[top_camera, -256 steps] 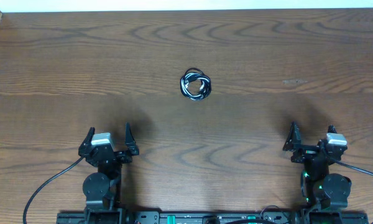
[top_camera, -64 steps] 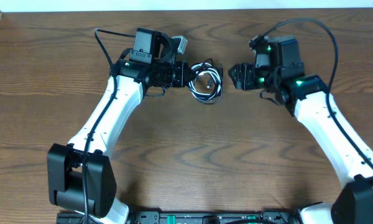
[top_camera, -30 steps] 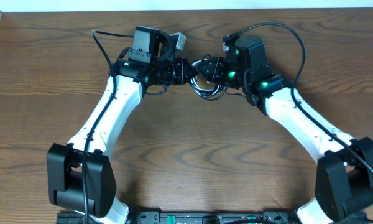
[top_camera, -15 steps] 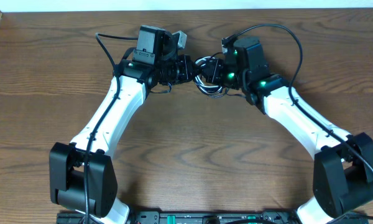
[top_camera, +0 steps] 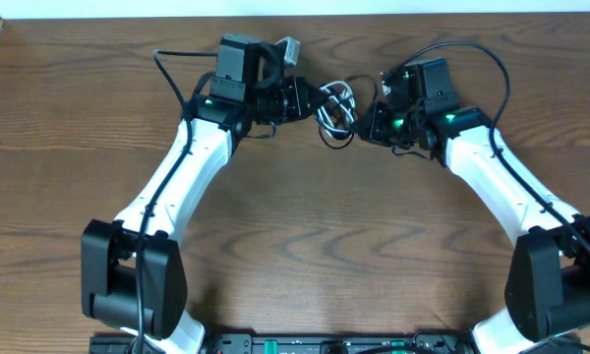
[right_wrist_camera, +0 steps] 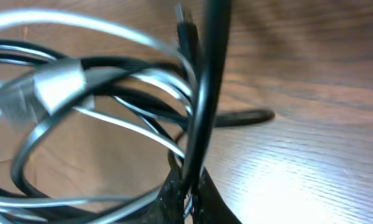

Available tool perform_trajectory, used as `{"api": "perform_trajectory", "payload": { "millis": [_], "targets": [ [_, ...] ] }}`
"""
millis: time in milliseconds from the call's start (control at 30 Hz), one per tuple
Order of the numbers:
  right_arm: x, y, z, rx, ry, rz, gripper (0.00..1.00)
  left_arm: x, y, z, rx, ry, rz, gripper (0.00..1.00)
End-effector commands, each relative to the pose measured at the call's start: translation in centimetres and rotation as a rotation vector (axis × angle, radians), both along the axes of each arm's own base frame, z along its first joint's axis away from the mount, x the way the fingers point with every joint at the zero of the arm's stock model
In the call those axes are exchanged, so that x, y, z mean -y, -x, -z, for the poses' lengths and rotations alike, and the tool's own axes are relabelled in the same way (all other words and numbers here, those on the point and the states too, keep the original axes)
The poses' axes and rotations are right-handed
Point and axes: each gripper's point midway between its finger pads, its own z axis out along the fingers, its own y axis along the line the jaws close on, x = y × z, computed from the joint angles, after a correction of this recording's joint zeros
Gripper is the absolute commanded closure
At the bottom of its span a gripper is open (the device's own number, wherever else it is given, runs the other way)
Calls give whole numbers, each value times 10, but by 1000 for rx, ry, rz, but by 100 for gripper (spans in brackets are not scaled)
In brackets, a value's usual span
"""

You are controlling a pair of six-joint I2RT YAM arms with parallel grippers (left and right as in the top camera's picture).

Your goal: Untangle cables

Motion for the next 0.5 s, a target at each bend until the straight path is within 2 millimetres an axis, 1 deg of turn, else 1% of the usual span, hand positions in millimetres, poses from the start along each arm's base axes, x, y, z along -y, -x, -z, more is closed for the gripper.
{"api": "perform_trajectory", "payload": {
  "millis": [0, 100, 133, 200, 233, 267, 300, 333, 367, 400, 433, 467],
  "targets": [
    [43, -4, 30, -12, 219, 102, 99, -10, -12, -38, 41, 122, -20, 93],
    [59, -4, 36, -29, 286, 149, 99, -16, -15, -38, 40, 122, -33, 92],
    [70, -2, 40, -58, 316, 196, 99, -19, -16, -37, 37, 121, -40, 93],
    [81, 1, 42, -90, 317, 222, 99, -22, -17, -37, 36, 121, -47, 92],
    [82, 0, 41, -94, 304, 222, 99, -22, -17, -37, 34, 120, -47, 93],
    [79, -1, 38, -83, 271, 188, 99, -22, -17, -37, 32, 120, -47, 93],
    [67, -3, 31, -43, 203, 99, 99, -21, -16, -36, 28, 121, -47, 92],
    [62, -4, 28, -25, 174, 62, 99, -21, -16, -36, 16, 123, -55, 93],
    [48, -4, 18, 14, 102, -16, 97, -23, -18, -34, -17, 131, -88, 93],
    [38, -4, 11, 44, 48, -71, 93, -24, -21, -34, -53, 142, -124, 93],
    [28, -3, 3, 73, -7, -119, 83, -27, -24, -32, -106, 159, -179, 93],
    [22, -4, -3, 91, -42, -141, 75, -30, -26, -31, -151, 177, -222, 93]
  ]
}}
